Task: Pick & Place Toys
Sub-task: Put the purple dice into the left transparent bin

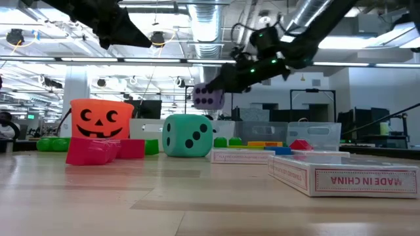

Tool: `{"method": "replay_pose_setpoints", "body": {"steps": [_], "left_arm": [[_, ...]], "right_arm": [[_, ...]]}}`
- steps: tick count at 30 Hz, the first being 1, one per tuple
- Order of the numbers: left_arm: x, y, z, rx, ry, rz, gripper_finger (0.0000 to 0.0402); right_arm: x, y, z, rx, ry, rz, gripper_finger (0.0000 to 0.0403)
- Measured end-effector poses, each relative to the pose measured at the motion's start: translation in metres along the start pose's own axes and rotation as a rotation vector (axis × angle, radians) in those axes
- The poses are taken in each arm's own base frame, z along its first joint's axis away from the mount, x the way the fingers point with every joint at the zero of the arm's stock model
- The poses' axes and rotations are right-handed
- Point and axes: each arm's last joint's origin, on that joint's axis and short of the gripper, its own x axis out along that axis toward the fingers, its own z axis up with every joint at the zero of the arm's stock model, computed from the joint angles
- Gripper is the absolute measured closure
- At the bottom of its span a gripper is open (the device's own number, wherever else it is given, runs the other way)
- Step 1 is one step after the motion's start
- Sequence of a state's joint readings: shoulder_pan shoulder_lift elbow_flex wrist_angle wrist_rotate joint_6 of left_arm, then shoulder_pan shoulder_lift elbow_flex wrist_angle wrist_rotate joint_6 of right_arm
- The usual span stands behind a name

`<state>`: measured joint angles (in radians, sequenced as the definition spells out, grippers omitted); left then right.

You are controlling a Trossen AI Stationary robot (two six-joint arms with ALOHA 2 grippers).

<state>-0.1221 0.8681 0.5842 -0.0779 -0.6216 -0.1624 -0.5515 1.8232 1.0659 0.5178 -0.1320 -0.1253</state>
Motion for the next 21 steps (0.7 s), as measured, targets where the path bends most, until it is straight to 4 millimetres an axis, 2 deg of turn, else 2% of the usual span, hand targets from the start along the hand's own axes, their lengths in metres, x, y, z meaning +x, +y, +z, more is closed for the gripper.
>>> {"method": "replay_pose_setpoints", "body": {"steps": [2, 8, 21], "left_arm": [[0.001, 0.000, 0.000, -0.005, -0.003, 0.005, 0.0402], [0.002, 0.001, 0.000, -0.006, -0.002, 0.012, 0.0402], [0.002, 0.001, 0.000, 0.001, 0.001, 0.012, 0.0401]], "right_arm": [[0.012, -0.003, 0.002, -0.011, 0.014, 0.021, 0.0060], [0.032, -0.007, 0.005, -0.031, 0.045, 0.029, 0.0057], [0.030, -0.017, 0.004, 0.000, 0.086, 0.009, 0.0017]]}}
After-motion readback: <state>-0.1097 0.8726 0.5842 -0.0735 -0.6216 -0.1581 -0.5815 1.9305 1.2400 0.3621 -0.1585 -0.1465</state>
